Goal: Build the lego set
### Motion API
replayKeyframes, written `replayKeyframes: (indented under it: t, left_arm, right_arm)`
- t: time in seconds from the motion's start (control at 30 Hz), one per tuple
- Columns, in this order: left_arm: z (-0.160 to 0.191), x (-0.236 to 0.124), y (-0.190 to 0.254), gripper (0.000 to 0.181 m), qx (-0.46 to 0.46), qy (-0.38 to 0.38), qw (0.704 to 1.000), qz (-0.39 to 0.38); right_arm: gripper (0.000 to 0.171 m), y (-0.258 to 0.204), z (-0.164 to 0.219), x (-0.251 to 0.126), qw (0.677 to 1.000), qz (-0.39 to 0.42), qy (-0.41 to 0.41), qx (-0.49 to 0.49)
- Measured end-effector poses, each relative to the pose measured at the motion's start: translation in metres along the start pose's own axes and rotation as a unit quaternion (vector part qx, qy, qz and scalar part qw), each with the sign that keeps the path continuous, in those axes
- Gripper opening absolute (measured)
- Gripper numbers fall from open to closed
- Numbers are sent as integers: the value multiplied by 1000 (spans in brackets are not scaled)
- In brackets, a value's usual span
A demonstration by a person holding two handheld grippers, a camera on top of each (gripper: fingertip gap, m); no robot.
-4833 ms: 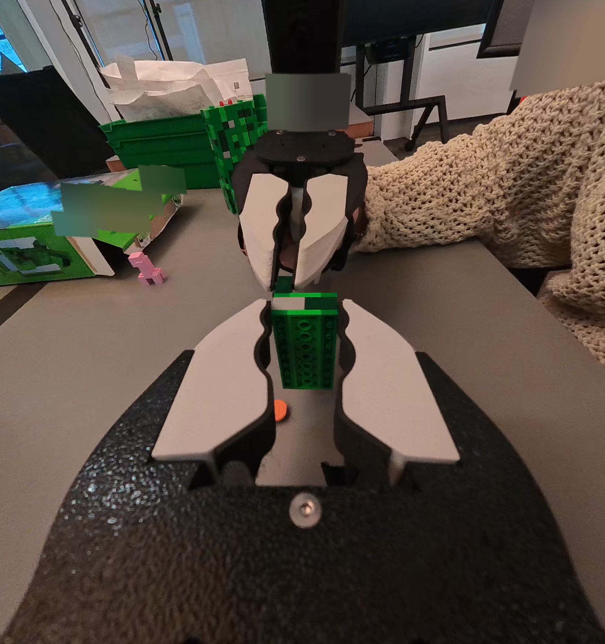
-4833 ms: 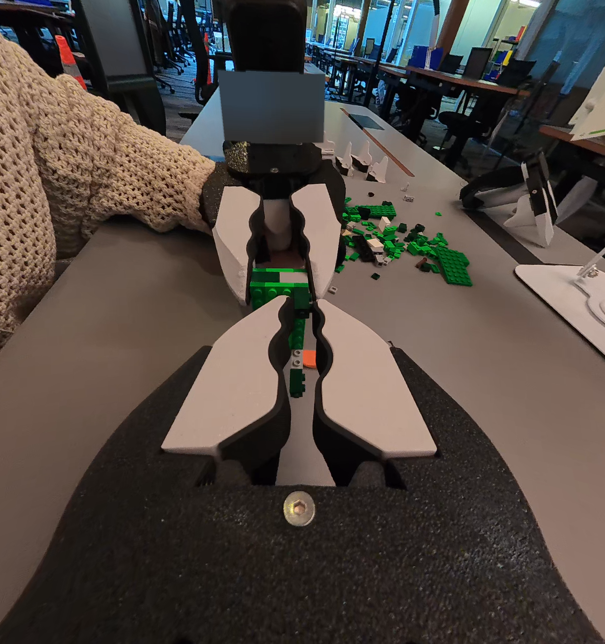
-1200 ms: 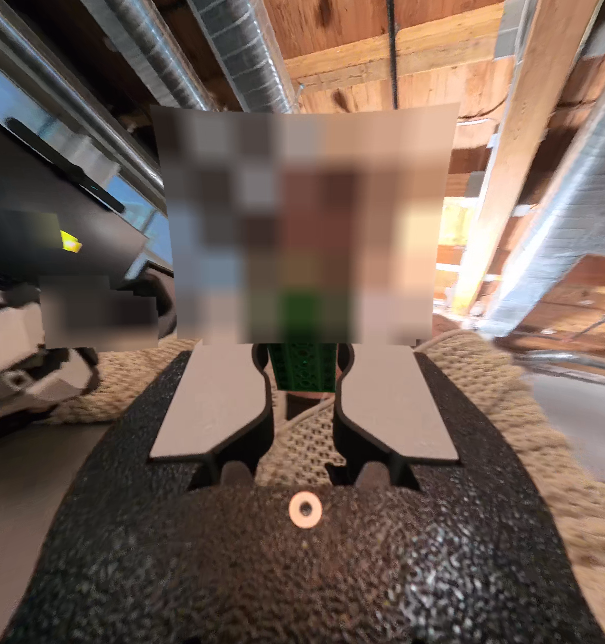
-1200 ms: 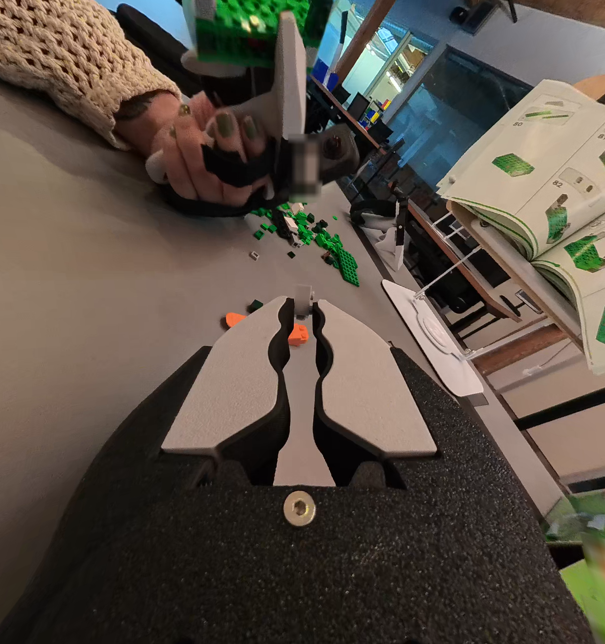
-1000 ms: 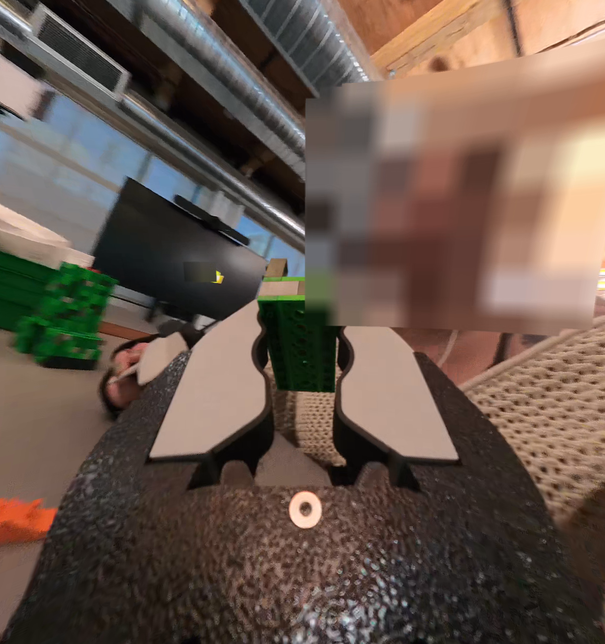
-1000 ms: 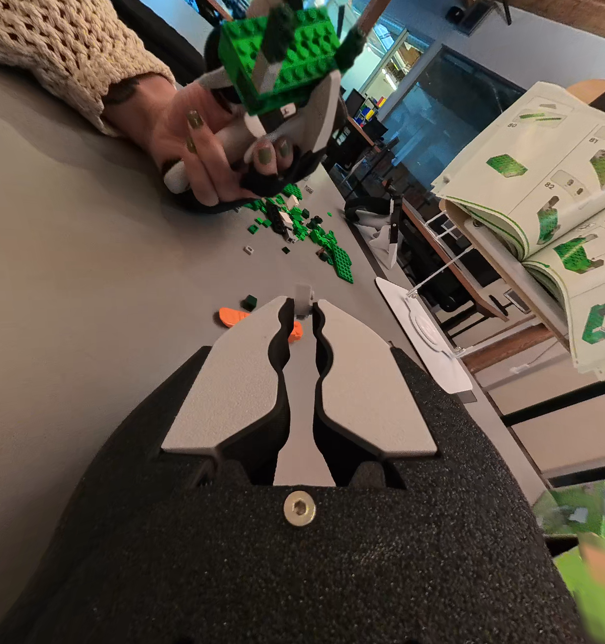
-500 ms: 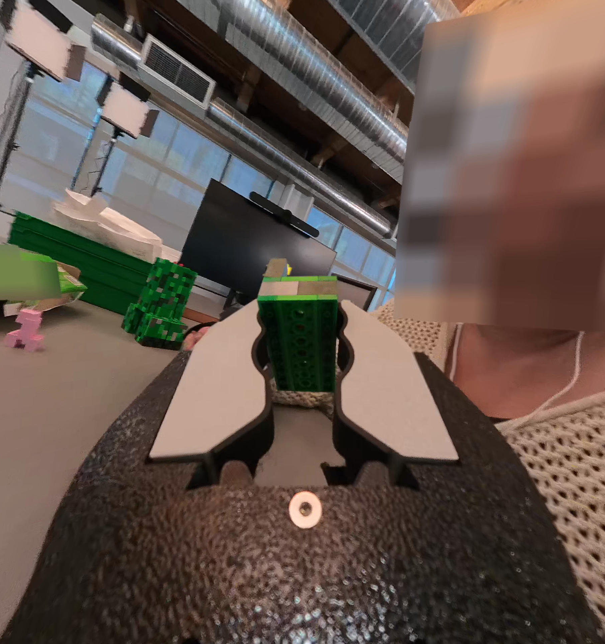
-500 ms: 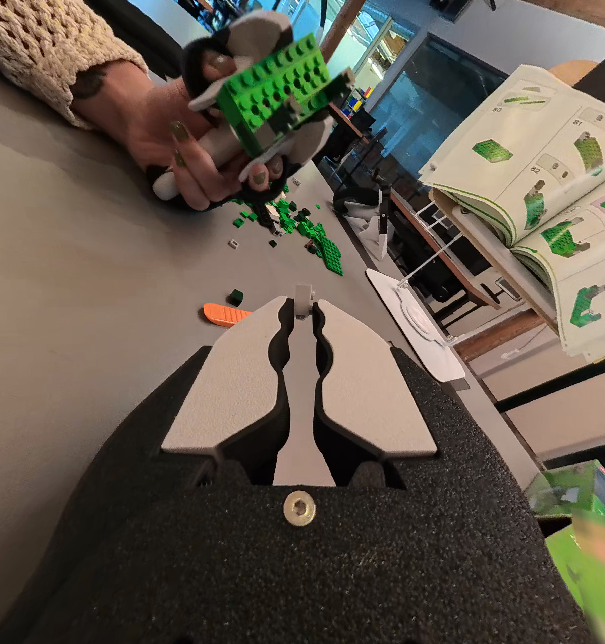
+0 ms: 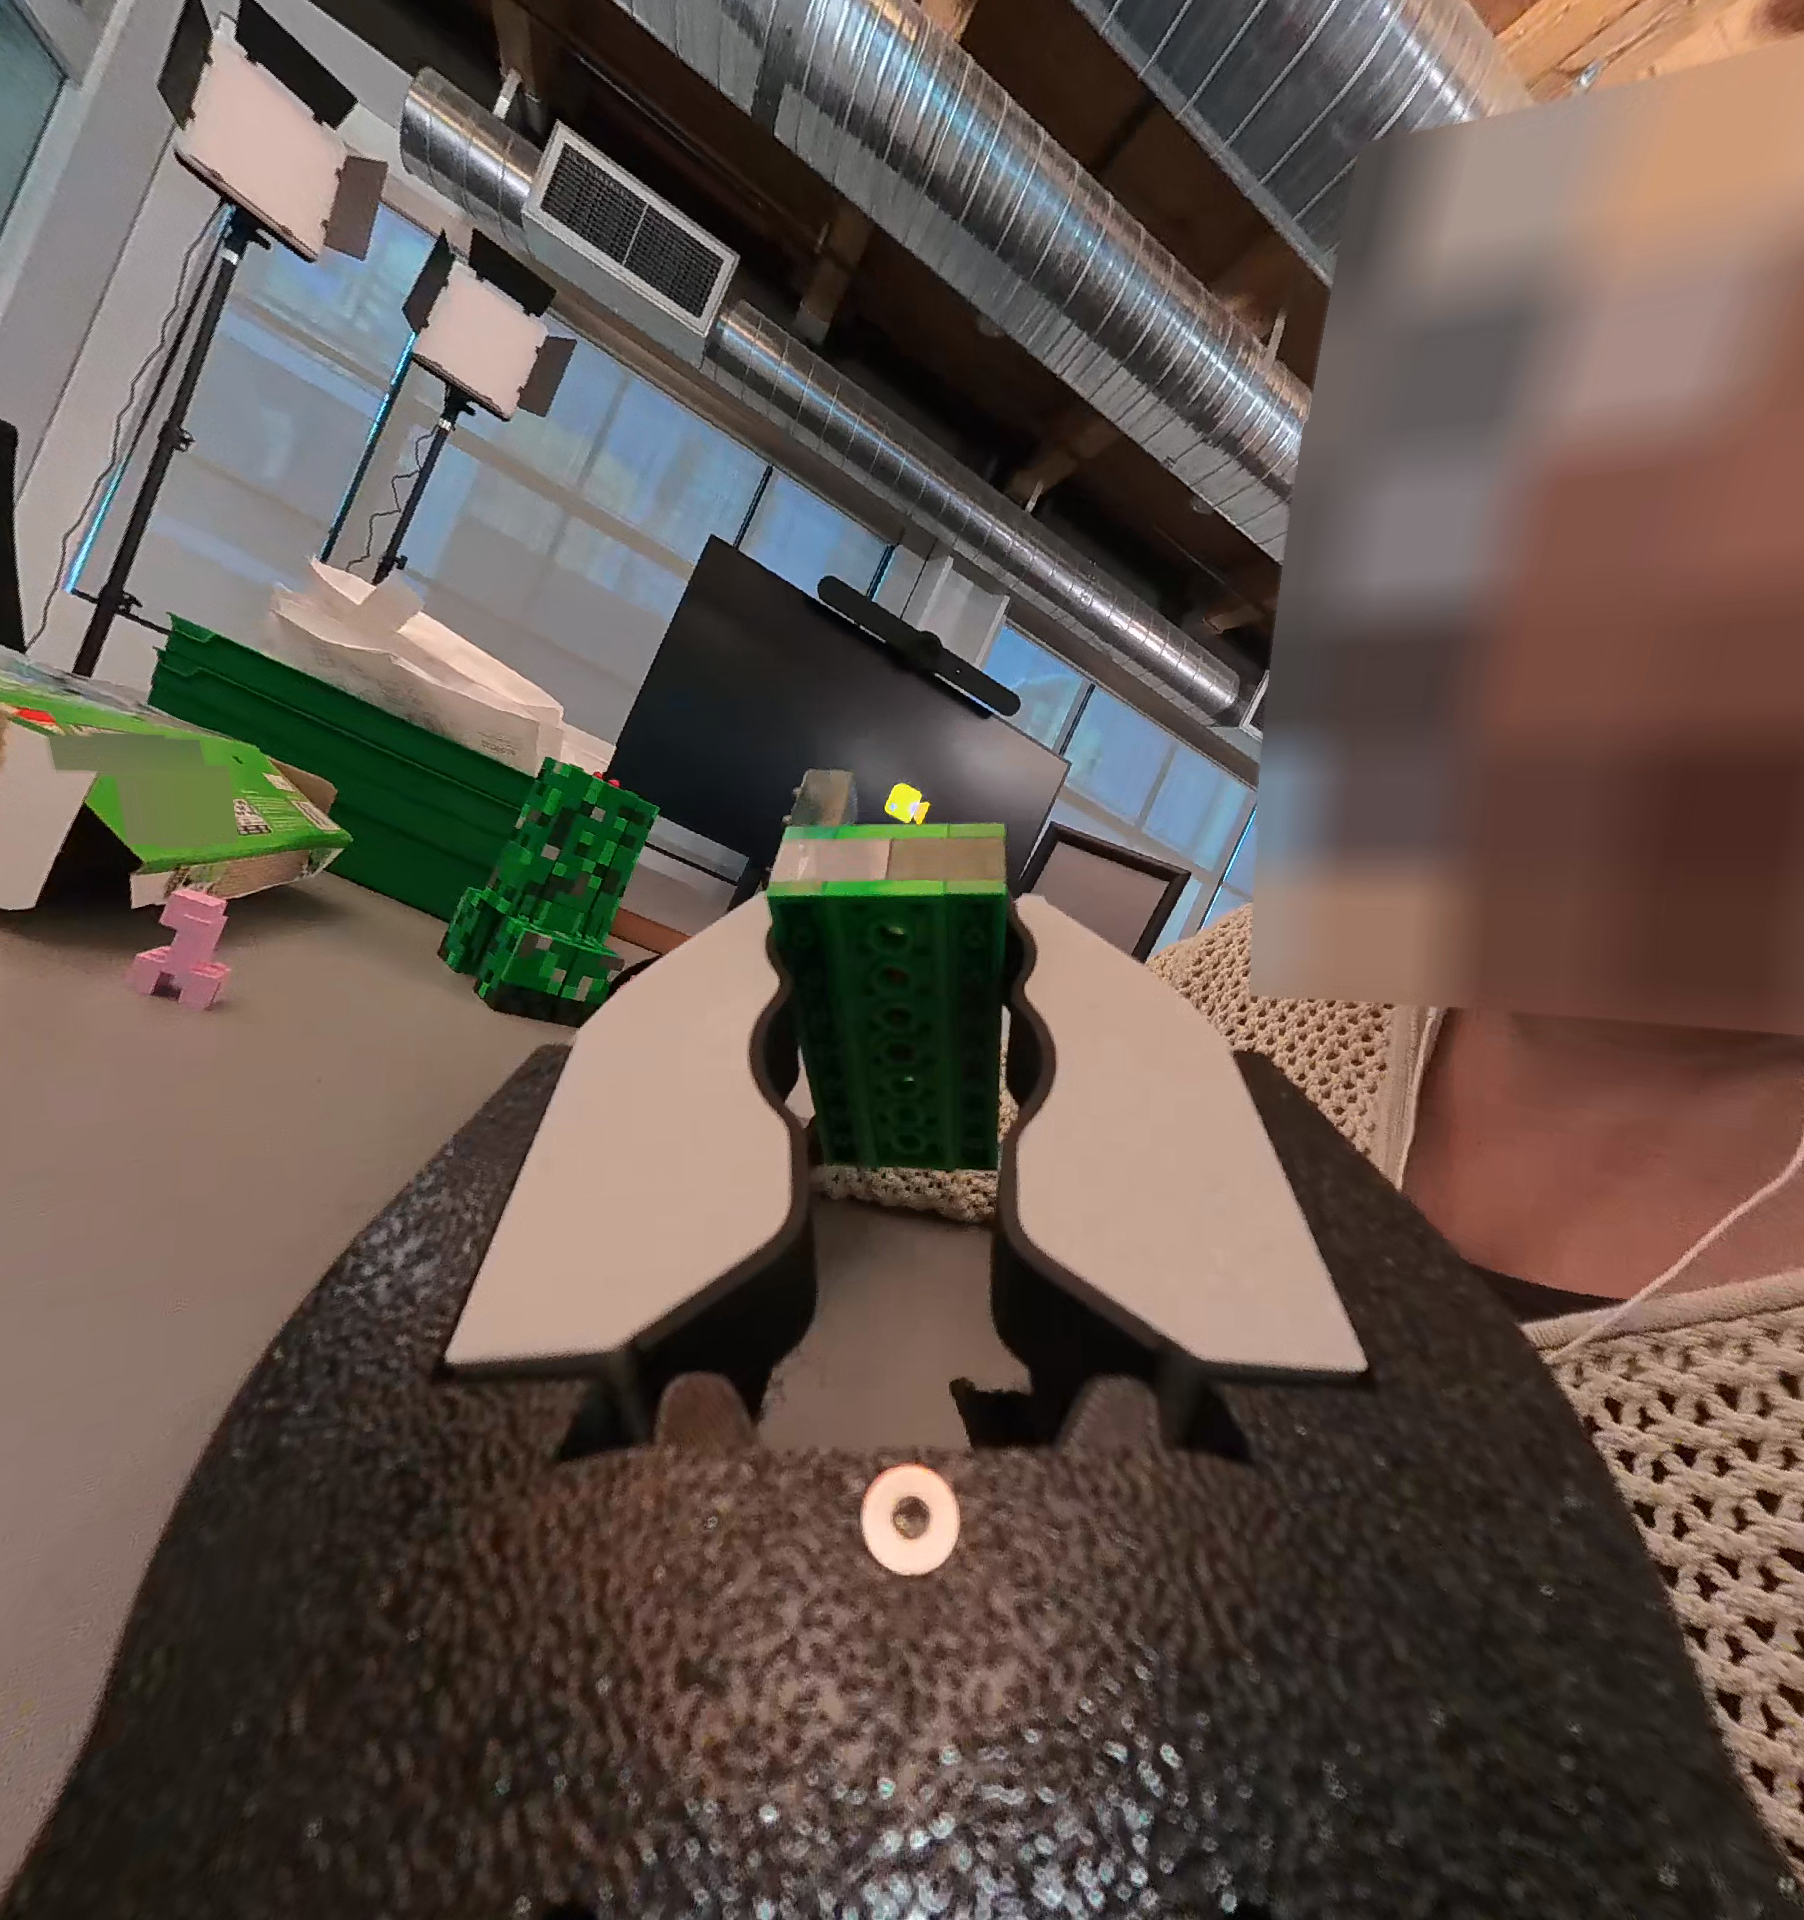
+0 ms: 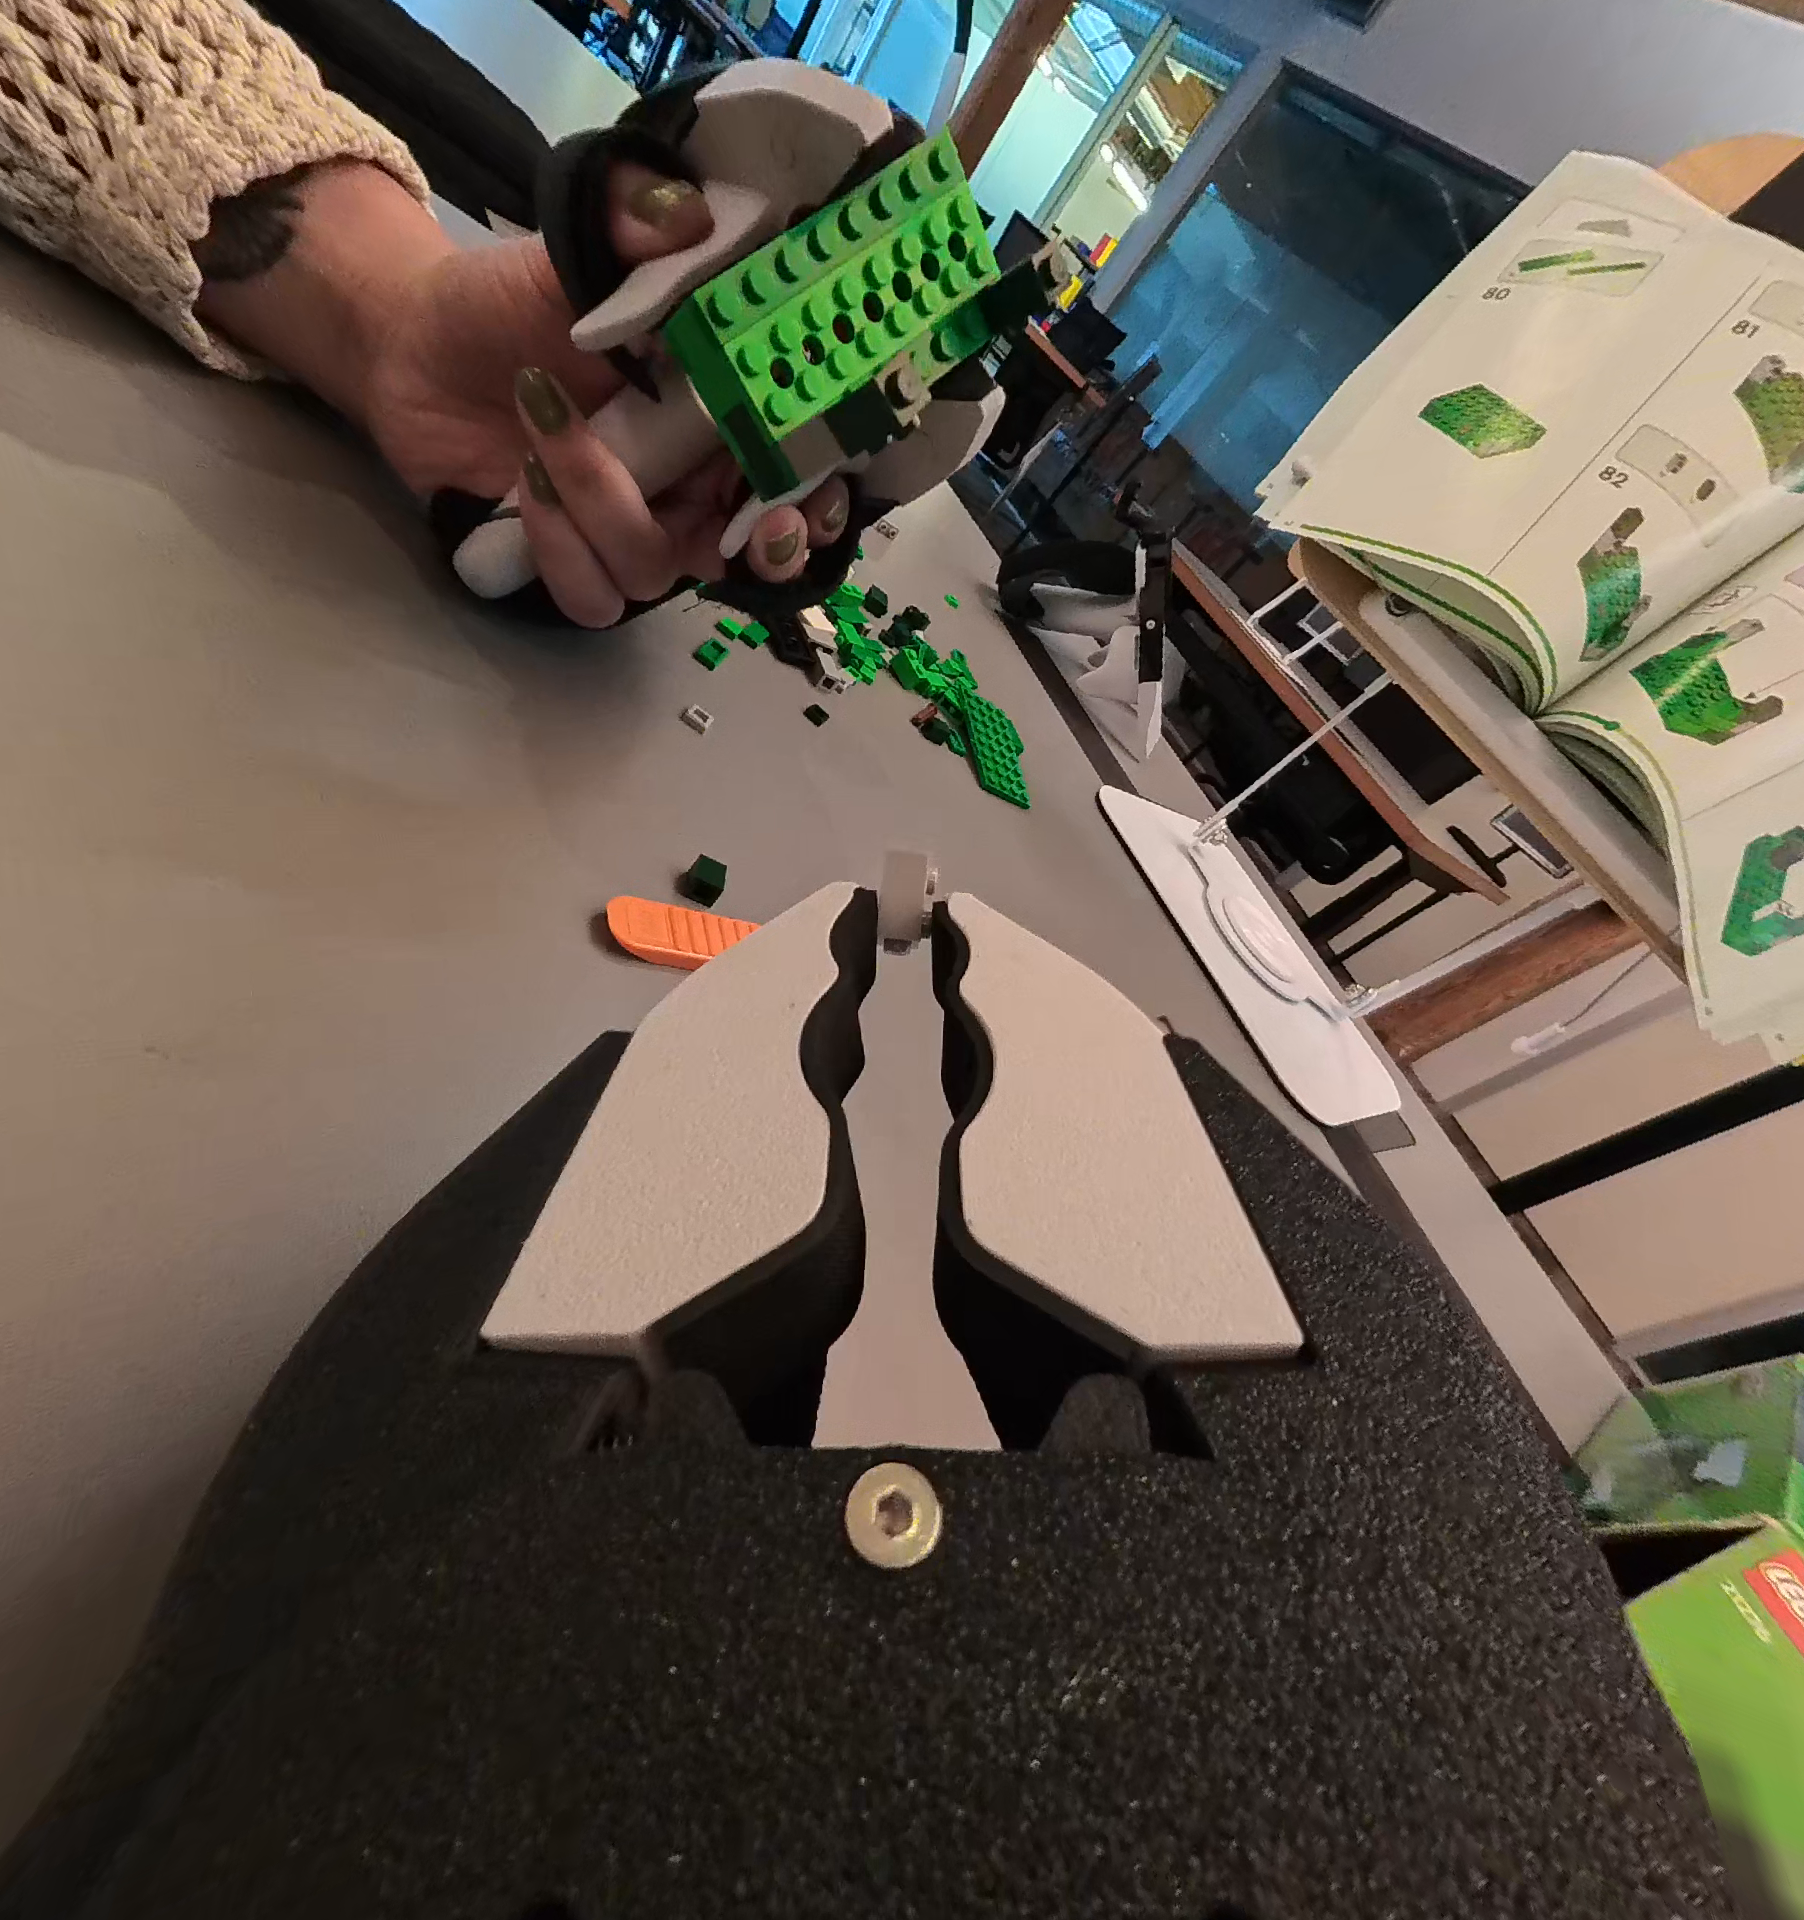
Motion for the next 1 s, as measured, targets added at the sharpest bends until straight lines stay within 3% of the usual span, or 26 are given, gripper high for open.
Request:
replayKeyframes:
  t: [1.0]
  left_arm:
    - [2, 2, -1, 36, -6, -12, 1000, -1]
  right_arm:
    - [9, -3, 1, 7, 1000, -23, 9, 10]
Point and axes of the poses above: each gripper's, where its closed fingertips meet, x out along the fingers, z out of its underside, y = z × x across the jaws, the point moved 5 cm from there along -x, back along the fingers, and after that the axes turned 6 degrees about y, right-handed, at the moved point
